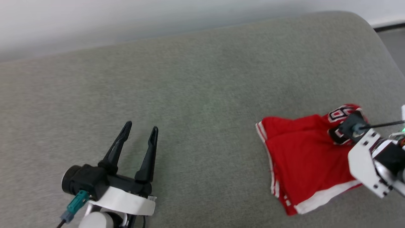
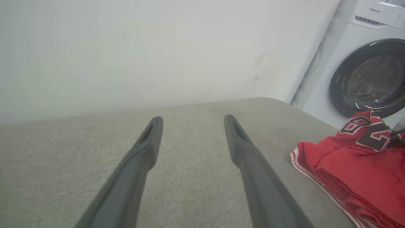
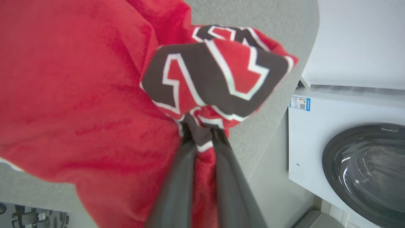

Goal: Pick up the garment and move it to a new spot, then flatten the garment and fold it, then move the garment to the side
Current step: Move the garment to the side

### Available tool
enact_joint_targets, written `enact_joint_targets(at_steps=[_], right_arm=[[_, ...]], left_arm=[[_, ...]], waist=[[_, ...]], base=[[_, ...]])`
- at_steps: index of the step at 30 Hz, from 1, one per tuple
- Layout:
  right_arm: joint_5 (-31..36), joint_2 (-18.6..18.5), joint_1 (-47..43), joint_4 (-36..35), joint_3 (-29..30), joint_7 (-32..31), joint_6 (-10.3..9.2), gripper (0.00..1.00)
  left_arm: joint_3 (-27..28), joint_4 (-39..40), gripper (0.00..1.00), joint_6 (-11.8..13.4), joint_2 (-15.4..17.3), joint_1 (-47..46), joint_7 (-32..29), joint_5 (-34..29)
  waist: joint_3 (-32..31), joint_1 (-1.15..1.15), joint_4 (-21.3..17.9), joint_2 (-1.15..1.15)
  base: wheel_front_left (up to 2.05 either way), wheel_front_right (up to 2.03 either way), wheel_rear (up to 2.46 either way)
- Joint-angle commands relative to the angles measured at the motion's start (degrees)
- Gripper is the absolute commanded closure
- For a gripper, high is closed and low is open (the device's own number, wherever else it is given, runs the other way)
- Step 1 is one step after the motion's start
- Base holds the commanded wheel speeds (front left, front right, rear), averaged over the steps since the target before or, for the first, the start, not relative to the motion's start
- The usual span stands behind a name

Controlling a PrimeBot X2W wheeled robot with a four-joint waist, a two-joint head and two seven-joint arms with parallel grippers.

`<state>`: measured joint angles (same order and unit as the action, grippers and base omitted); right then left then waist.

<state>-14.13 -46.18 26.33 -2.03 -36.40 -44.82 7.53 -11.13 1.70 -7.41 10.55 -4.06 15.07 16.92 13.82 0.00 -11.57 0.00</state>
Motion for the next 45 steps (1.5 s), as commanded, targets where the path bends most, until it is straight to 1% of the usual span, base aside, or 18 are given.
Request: enact_joint_targets(at_steps=[1,4,9,10,15,18,23,28,29,30,31,32,36,39,40,41,42,45], right_arm=[[0.17,-0.59,2.75,2.02,0.11,2.13,-0.07,1.00],[1.57,-1.82,5.75,5.99,1.16,6.76,-0.09,1.00],[2.23,-1.83,9.74,13.74,3.05,13.75,-0.09,1.00],[3.27,-2.54,11.87,19.11,5.07,18.42,-0.08,1.00],[4.32,-3.03,14.50,28.65,9.08,25.30,-0.09,1.00],[4.71,-2.25,15.38,33.41,11.34,28.86,-0.09,1.00],[5.73,-0.97,16.82,39.53,14.41,33.19,-0.09,1.00],[6.95,0.98,17.53,42.76,16.34,34.17,-0.08,1.00],[7.77,1.65,17.94,43.66,17.31,34.25,-0.08,0.97],[7.77,1.65,17.94,43.66,17.31,34.25,-0.08,0.97],[8.41,1.84,18.09,43.75,17.66,34.47,-0.09,0.17],[8.71,2.07,18.33,43.81,18.21,34.66,-0.09,0.00],[10.37,2.19,18.56,42.27,19.90,35.72,-0.08,0.00],[10.03,2.78,17.64,39.81,21.45,36.28,-0.08,0.00],[9.73,2.97,17.20,38.68,22.13,36.41,-0.08,0.00],[8.97,4.03,16.14,35.76,23.50,37.01,-0.08,0.00],[8.97,4.03,16.14,35.76,23.50,37.01,-0.08,0.00],[7.45,6.31,13.64,30.09,25.64,37.76,-0.07,0.00]], left_arm=[[-0.45,0.52,0.00,-0.08,0.83,-1.61,0.14,0.33],[-0.91,1.32,0.00,-0.08,2.44,-3.26,0.13,0.09],[-0.84,2.35,0.00,-0.08,5.18,-4.62,0.13,-0.09],[-1.22,3.07,0.00,-0.08,6.71,-5.40,0.13,-0.28],[-1.56,4.46,0.00,-0.08,8.39,-6.52,0.13,-0.13],[-1.61,4.81,0.00,-0.07,9.16,-6.84,0.06,-0.14],[-1.36,5.20,0.00,0.03,9.95,-6.95,-0.07,-0.15],[-1.38,5.21,0.00,0.03,9.68,-6.83,-0.08,-0.22],[-1.46,5.04,0.00,0.03,9.25,-6.84,-0.08,-0.18],[-1.46,5.04,0.00,0.03,9.25,-6.84,-0.08,-0.18],[-1.52,4.99,0.00,0.03,8.92,-6.86,-0.08,-0.12],[-1.50,4.99,0.00,0.03,8.55,-6.88,-0.07,-0.09],[-0.92,4.66,0.00,0.00,6.83,-6.62,-0.01,0.17],[0.10,4.21,0.00,-0.01,5.29,-6.24,0.01,0.40],[0.61,4.01,0.00,-0.01,4.78,-5.76,0.01,0.46],[2.03,3.64,0.00,-0.01,3.59,-4.81,0.03,0.79],[2.03,3.64,0.00,-0.01,3.59,-4.81,0.03,0.79],[4.73,3.09,0.00,0.01,1.69,-3.31,0.12,0.60]], waist=[[5.39,0.00,-4.90,0.00],[8.80,0.00,-6.83,0.00],[13.39,0.00,-9.19,0.00],[15.89,0.00,-9.65,0.00],[19.01,0.00,-9.42,0.00],[20.32,0.00,-9.12,0.00],[21.31,0.00,-8.37,0.00],[21.28,0.00,-7.67,0.00],[20.93,0.00,-7.26,0.00],[20.93,0.00,-7.26,0.00],[20.56,0.00,-7.00,0.00],[20.09,0.00,-6.78,0.00],[16.94,0.00,-5.75,0.00],[13.47,0.00,-4.83,0.00],[12.28,0.00,-4.52,0.00],[9.59,0.00,-3.83,0.00],[9.59,0.00,-3.83,0.00],[5.69,0.00,-2.75,0.00]], base=[[0.00,0.00,0.00],[0.00,0.00,0.00],[0.00,0.00,0.00],[0.00,0.00,0.00],[0.00,0.00,0.00],[0.00,0.00,0.00],[0.00,0.00,0.00],[0.00,0.00,0.00],[0.00,0.00,0.00],[0.00,0.00,0.00],[0.00,0.00,0.00],[0.00,0.00,0.00],[0.00,0.00,0.00],[0.00,0.00,0.00],[0.00,0.00,0.00],[0.00,0.00,0.00],[0.00,0.00,0.00],[0.00,0.00,0.00]])
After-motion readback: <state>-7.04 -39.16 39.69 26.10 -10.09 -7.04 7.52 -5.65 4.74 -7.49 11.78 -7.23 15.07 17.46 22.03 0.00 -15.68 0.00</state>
